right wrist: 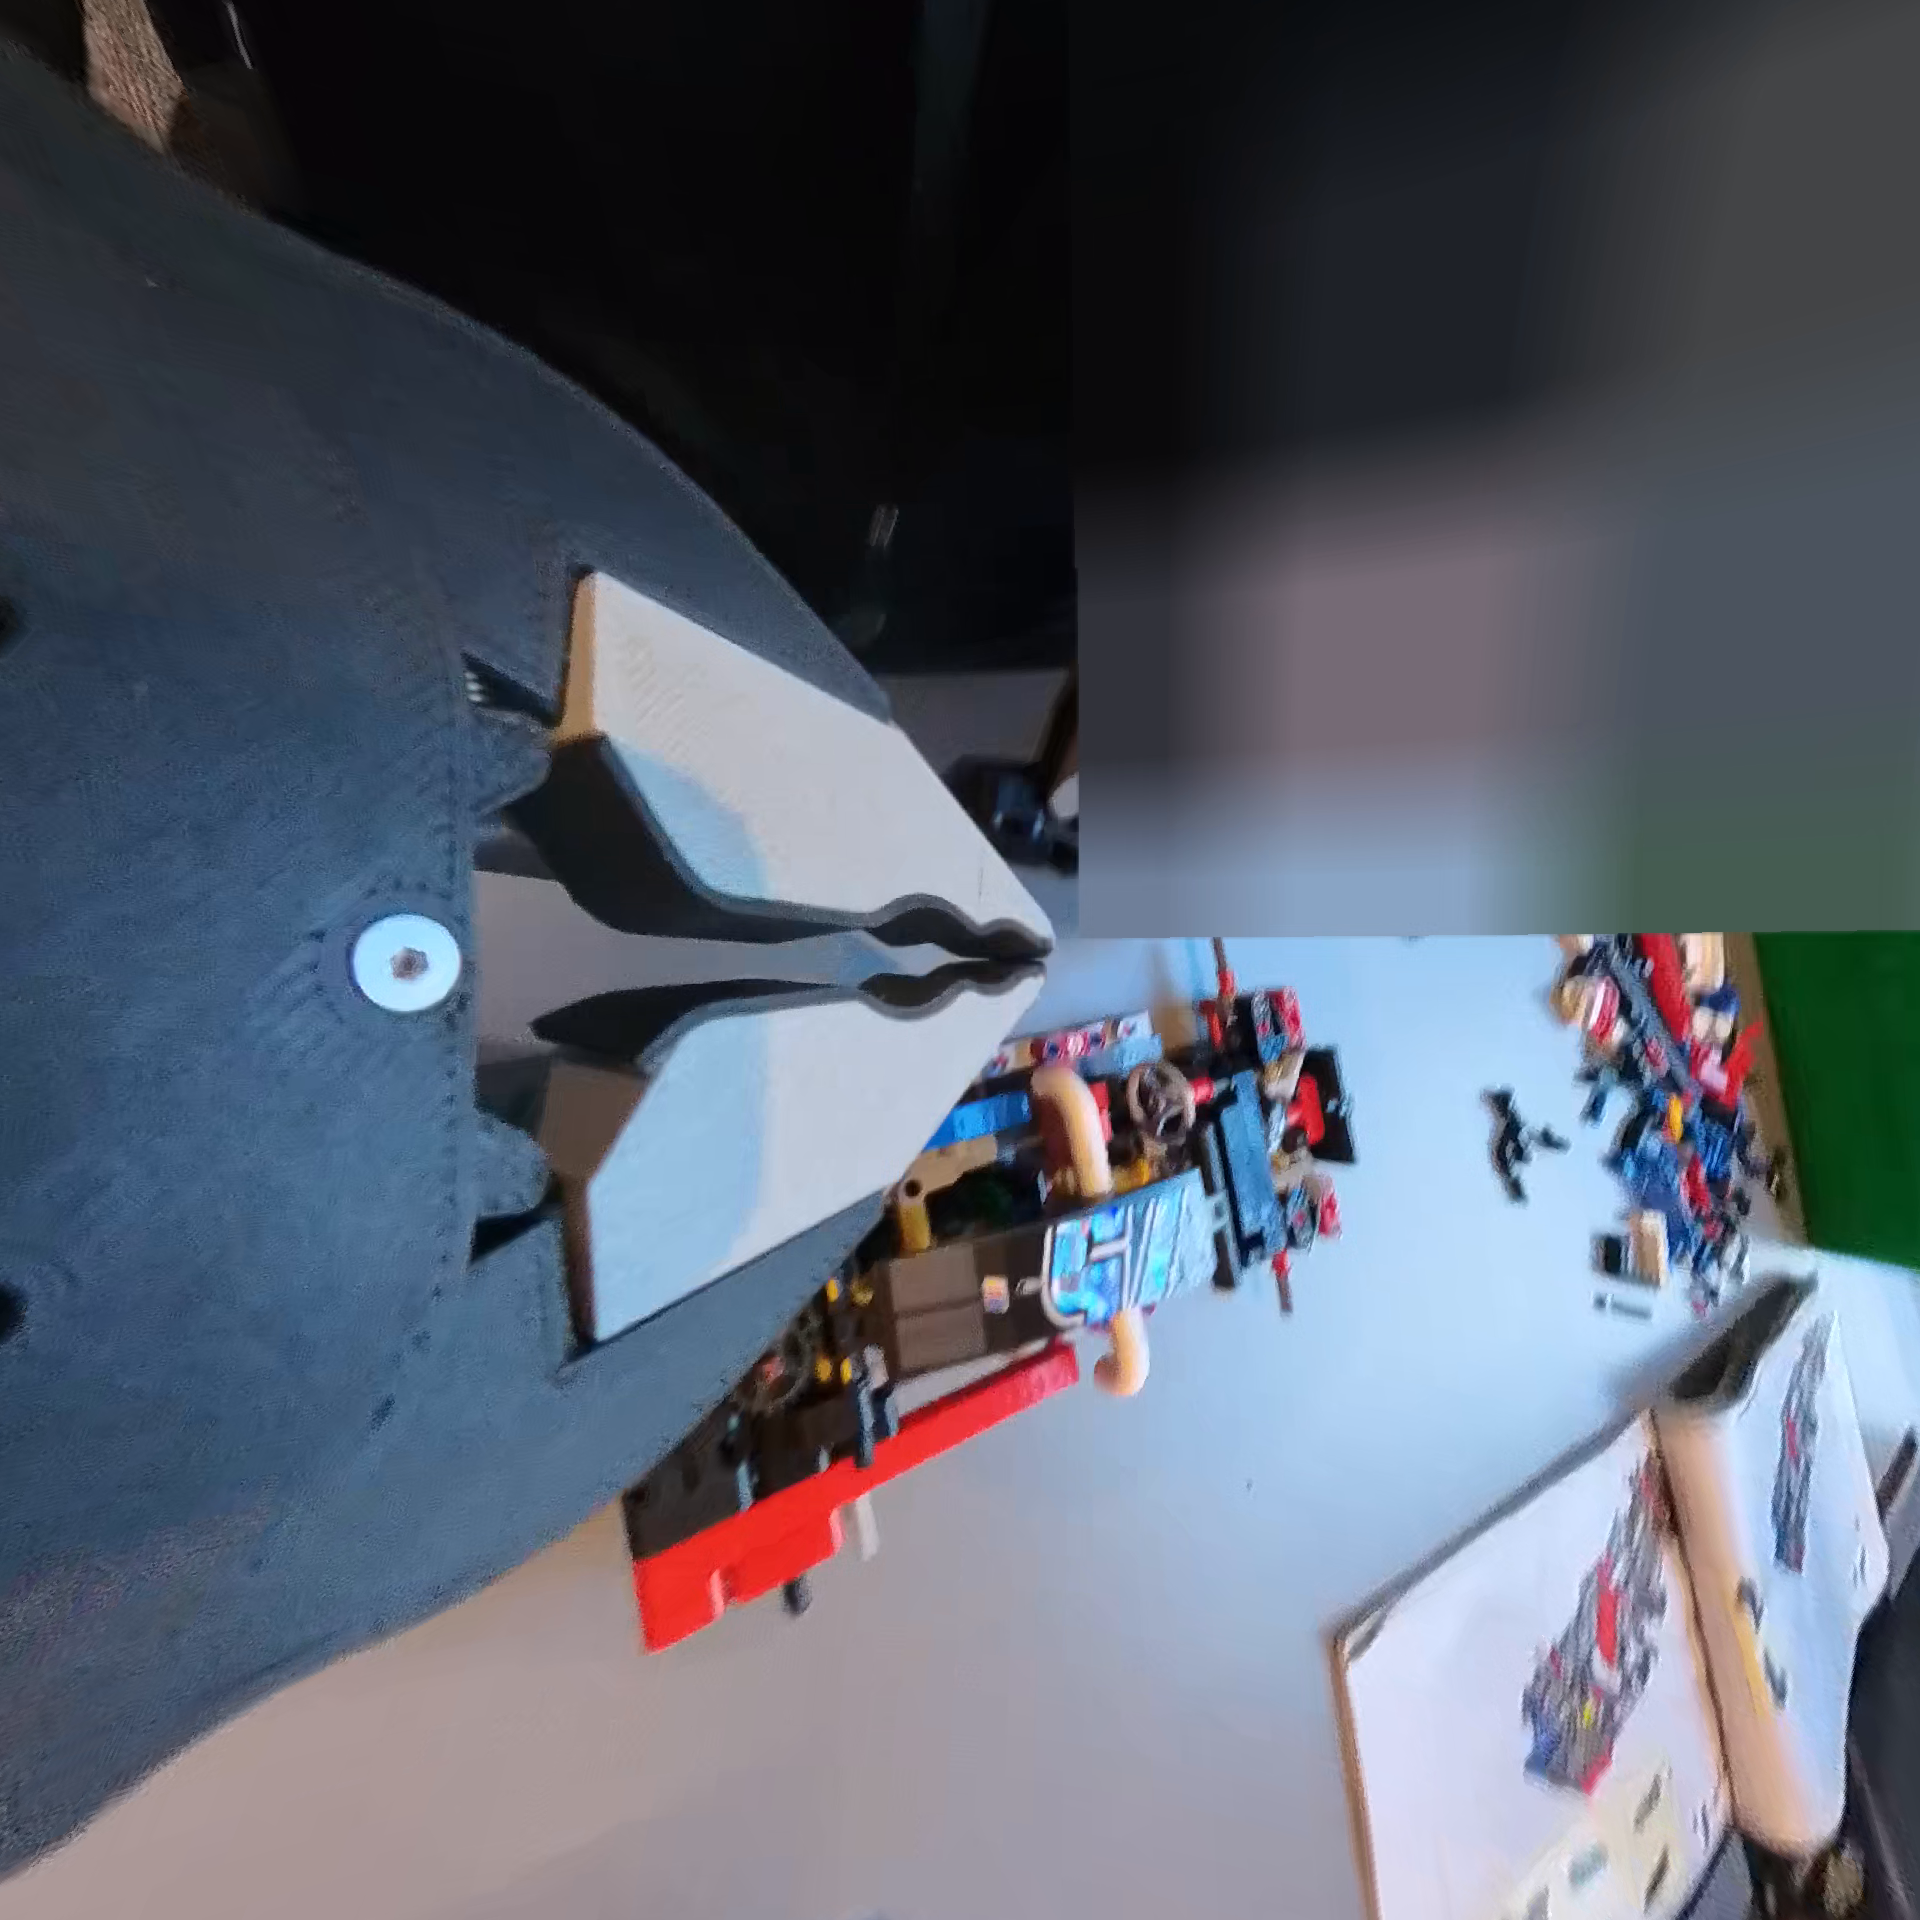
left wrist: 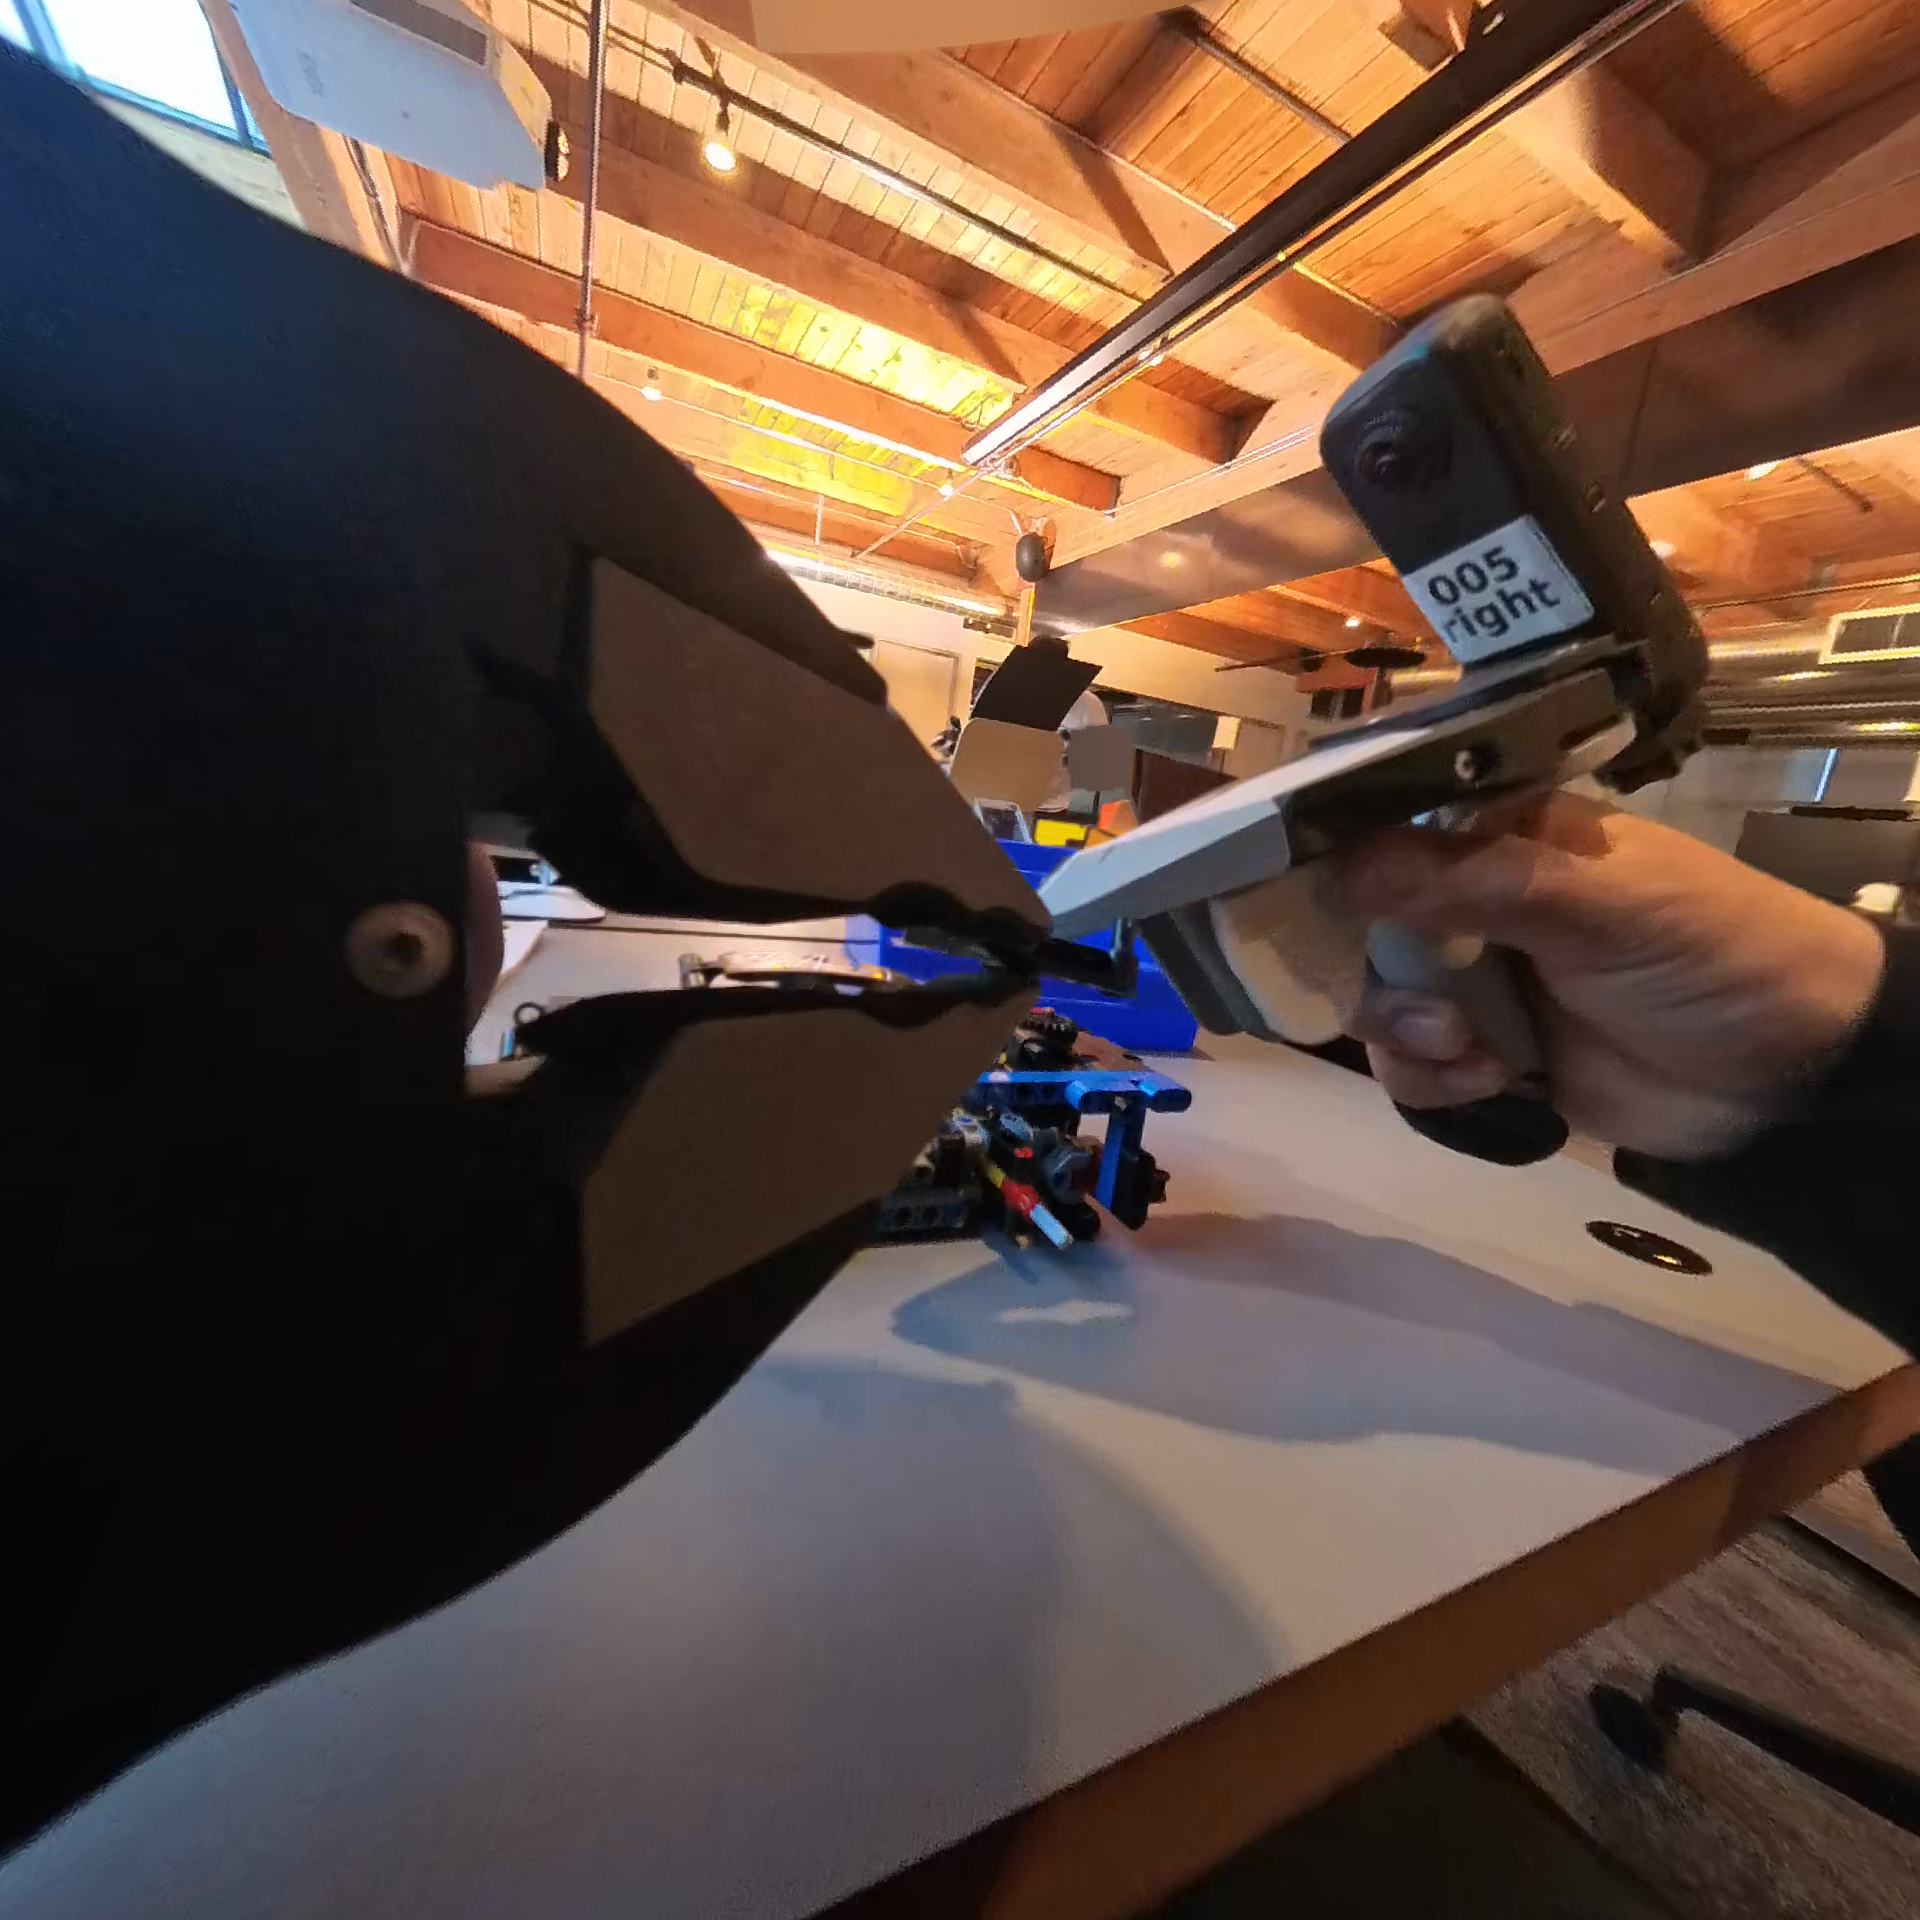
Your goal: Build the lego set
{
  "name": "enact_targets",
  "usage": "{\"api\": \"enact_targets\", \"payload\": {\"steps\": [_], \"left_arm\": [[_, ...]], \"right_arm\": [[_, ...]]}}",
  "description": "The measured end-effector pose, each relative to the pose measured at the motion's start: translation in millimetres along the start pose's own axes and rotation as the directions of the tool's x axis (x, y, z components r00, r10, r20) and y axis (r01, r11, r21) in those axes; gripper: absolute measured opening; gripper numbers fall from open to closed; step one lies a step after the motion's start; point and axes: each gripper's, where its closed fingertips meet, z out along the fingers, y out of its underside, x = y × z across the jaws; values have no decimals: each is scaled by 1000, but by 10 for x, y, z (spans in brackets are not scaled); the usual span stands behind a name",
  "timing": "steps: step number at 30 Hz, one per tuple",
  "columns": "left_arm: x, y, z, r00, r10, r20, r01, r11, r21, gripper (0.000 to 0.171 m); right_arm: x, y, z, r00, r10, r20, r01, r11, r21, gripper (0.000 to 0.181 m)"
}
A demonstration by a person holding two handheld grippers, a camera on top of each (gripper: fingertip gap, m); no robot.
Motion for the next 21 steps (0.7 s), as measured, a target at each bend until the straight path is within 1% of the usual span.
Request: {"api": "enact_targets", "payload": {"steps": [4,5,7,9,11,16,19,21], "left_arm": [[48,16,24,1000,-1,-19,1,1000,-5,0],[53,29,30,1000,2,-20,-2,1000,-9,0],[46,24,35,1000,1,-17,-1,1000,-5,0],[43,17,41,1000,0,-16,0,1000,-6,0],[67,29,51,1000,-3,-28,3,1000,-13,0],[95,67,56,998,-40,-51,38,999,-32,0],[102,90,68,998,-40,-52,37,998,-45,0],[105,101,72,998,-44,-54,41,998,-47,0]], "right_arm": [[-34,-101,-55,999,43,24,-45,996,71,0],[-42,-121,-67,998,56,34,-58,995,78,6],[-102,-120,-51,994,71,79,-76,995,71,10],[-124,-64,8,994,68,90,-71,997,37,11],[-147,-27,58,994,55,99,-57,998,17,2],[-121,-8,85,998,8,68,-8,1000,7,1],[-88,0,86,999,0,51,0,1000,-1,2],[-12,5,35,1000,5,13,-5,1000,-3,14]]}}
